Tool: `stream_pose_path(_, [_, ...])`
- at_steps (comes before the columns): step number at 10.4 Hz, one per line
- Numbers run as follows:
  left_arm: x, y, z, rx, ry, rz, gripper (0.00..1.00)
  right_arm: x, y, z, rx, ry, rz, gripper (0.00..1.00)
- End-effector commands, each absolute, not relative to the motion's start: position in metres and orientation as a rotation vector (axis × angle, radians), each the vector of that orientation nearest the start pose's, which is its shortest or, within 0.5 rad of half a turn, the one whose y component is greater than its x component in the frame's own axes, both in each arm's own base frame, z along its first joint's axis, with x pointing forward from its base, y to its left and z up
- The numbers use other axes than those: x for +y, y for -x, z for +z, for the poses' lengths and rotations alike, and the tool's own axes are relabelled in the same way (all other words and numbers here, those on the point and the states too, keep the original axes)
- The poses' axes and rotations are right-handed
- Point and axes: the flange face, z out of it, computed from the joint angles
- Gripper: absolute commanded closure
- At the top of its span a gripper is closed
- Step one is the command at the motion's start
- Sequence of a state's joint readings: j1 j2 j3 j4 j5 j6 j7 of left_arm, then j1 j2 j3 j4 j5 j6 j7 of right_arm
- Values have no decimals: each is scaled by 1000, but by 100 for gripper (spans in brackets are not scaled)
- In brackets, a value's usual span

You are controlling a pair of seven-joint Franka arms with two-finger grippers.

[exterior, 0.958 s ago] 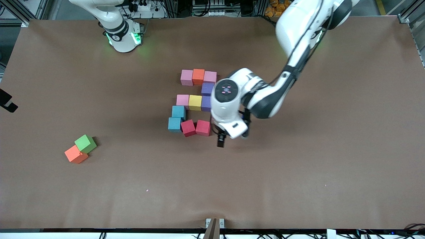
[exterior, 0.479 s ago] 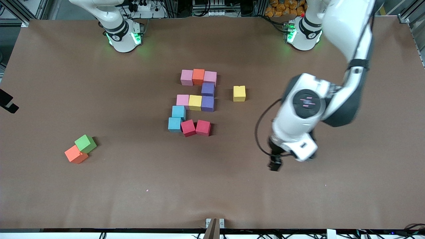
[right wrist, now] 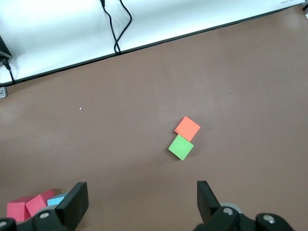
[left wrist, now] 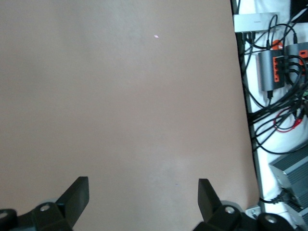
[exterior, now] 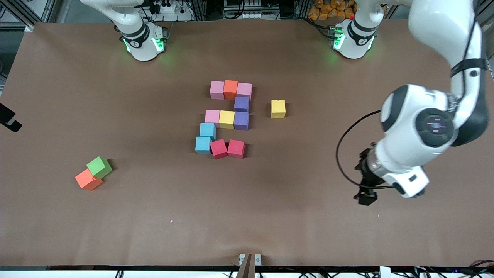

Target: Form number 2 with 11 blocks

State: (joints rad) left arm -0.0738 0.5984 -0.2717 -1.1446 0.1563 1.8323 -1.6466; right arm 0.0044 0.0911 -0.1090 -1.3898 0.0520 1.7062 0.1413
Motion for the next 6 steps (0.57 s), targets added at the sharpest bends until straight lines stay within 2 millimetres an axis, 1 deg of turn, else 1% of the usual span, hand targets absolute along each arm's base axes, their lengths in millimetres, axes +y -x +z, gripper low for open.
stream_pose_path(1, [-147,-678,495,-1851,2618,-8,0,-53,-595,673,382,3047,-352,0])
stream_pose_path(2, [-137,-661,500,-1768,2673,23,0,-53,-596,672,382,3047,-347,0])
stream_pose_path(4, [-114,-619,518,-1535,2805,40,0,-53,-596,672,382,3047,-347,0])
stream_pose_path(6, [-104,-579,526,-1260,2896,24,0,-53,-596,672,382,3047,-349,0])
